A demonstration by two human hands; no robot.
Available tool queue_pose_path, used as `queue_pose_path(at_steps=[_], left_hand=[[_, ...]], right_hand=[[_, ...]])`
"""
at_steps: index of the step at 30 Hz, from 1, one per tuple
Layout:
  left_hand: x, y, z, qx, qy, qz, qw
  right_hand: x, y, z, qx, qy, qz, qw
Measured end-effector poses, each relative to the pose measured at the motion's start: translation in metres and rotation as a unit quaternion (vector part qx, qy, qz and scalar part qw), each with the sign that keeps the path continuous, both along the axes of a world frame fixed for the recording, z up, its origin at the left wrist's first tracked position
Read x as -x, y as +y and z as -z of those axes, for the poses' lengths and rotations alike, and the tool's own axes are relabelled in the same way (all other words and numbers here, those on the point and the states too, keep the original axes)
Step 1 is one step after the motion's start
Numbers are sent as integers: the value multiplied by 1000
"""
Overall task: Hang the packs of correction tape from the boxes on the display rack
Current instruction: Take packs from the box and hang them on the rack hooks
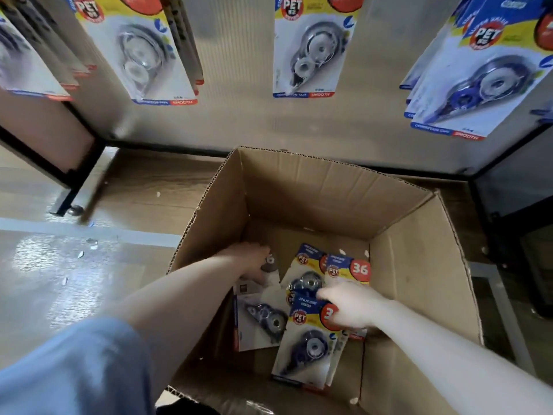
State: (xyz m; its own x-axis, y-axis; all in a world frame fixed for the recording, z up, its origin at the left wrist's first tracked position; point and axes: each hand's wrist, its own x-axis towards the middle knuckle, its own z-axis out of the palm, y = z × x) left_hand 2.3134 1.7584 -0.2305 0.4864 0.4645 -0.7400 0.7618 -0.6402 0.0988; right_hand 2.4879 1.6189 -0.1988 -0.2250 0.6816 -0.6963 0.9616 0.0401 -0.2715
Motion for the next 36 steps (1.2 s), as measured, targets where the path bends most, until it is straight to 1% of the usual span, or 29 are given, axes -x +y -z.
queue_pose_path(at_steps=[2,4,6,9,10,13,16,18,21,24,27,31,34,36], left_hand=[[1,-1,5,16,-9,-24,1000],[2,1,5,-2,-50,-38,998],[3,5,1,-5,-90,-55,994],[7,11,-6,5,-114,-70,991],[8,13,-8,4,-120,-76,990],[7,16,-18,2,-130,-71,989],[4,16,-40,13,-137,-29,990],[4,15,-58,-9,-151,-9,989],[4,12,-85,-71,-171,-8,983],[0,7,-120,-115,-202,-26,972],[-6,3,-158,-140,-263,-35,954],[-18,-1,-207,-141,-364,-74,918],[-29,-3,-236,-143,-410,-100,895],[-37,-6,-252,-147,-427,-102,887]], right_hand=[[0,-6,9,9,8,18,1000],[0,-6,14,3,21,27,999],[-1,1,11,-8,54,41,998],[-10,12,1,-20,103,99,989],[-15,17,-7,-31,105,118,987],[-32,29,-25,-81,129,204,967],[-47,34,-44,-136,137,258,947],[-57,36,-58,-180,128,281,934],[-69,33,-83,-239,114,308,914],[-76,28,-110,-280,109,314,901],[-83,19,-137,-332,137,330,873],[-98,9,-168,-384,169,339,842],[-108,1,-191,-409,191,347,822],[-116,-6,-203,-422,203,355,809]])
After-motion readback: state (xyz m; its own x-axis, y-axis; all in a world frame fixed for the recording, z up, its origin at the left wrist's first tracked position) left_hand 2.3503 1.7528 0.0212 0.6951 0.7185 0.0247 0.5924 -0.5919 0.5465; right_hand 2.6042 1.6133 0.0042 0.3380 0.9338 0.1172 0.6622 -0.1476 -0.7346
